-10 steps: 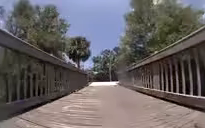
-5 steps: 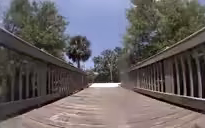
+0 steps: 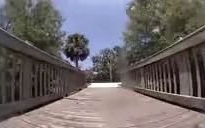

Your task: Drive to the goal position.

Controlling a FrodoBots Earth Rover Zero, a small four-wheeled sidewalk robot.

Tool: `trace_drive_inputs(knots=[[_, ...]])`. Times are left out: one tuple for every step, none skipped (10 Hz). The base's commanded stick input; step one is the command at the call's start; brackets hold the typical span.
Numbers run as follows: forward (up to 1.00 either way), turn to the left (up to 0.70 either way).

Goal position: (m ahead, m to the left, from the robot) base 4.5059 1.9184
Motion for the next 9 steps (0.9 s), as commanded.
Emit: trace_drive_inputs(knots=[[0.85,0.28],[0.85,0.0],[0.85,0.0],[0.85,0.0],[0.85,0.0],[0.85,0.0],[0.85,0.0],[0.85,0.0],[0.85,0.0]])
